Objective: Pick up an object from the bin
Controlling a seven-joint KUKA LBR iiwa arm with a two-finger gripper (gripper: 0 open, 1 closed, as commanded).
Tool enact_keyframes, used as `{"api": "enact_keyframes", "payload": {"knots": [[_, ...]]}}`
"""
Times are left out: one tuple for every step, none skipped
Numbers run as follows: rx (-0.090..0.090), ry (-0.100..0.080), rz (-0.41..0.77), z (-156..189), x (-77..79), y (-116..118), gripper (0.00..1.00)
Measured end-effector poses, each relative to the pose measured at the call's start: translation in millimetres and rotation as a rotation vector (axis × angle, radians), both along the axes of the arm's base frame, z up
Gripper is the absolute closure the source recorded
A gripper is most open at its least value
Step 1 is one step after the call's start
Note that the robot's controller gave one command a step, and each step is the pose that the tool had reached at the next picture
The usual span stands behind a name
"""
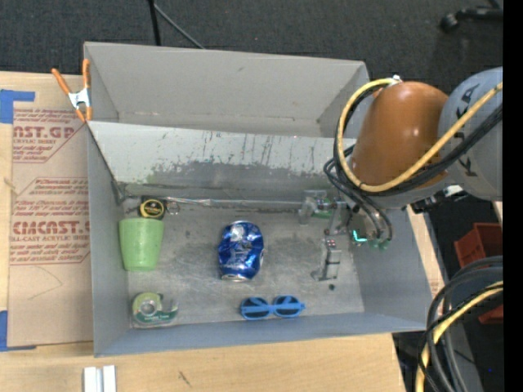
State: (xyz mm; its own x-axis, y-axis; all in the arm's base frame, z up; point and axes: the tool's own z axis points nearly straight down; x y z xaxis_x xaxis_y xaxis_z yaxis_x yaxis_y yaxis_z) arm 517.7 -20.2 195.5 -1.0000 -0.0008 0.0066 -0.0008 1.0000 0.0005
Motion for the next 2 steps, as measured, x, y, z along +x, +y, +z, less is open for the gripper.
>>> {"api": "enact_keyframes", "payload": {"knots": [[0.002,-0.003,0.291,-127.9,31.6,39.2,0.00],[0.004,-0.008,0.838,-126.0,-2.8,47.5,0.00]]}}
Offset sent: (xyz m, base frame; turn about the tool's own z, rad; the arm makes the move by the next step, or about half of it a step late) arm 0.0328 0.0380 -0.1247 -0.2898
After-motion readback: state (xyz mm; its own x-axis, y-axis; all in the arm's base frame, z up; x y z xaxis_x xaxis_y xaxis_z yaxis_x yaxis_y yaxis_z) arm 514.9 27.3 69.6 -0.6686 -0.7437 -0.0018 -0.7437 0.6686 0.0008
